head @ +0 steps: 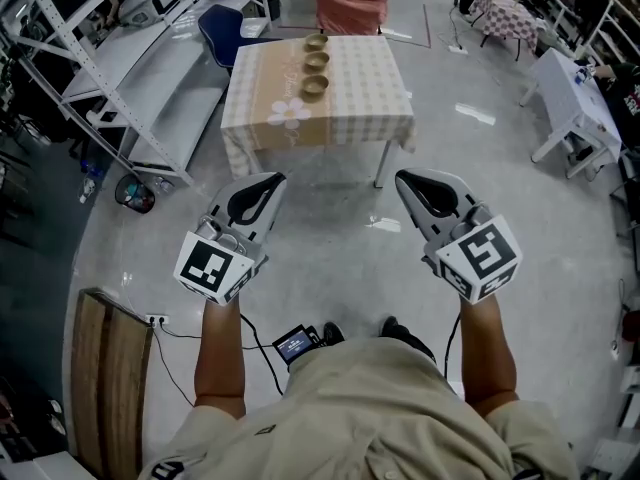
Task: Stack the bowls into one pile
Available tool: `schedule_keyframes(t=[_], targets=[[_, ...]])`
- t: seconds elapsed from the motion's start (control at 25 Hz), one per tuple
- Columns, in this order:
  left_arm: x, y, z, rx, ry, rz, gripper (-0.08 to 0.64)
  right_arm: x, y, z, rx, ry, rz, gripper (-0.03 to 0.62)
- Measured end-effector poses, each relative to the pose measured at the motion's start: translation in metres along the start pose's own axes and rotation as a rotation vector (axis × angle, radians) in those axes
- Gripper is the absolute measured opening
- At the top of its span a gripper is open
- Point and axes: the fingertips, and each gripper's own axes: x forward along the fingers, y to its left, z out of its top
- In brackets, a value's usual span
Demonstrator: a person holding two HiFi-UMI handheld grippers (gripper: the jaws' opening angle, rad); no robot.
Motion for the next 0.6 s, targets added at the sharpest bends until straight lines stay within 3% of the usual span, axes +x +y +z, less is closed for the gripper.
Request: schedule_keyframes(t=[0.36,0.6], targets=[[0.006,0.009,0.000,-0.003,-0.017,-0.003,0.015,0.004,-0.011,0.006,-0.020,0.004,-0.022,0.003],[0.026,0.009,-0.012,-0.017,0.017,-0.010,0.015,0.014,-0.032,-0.004,-0.006,0.006,-0.014,0.003]])
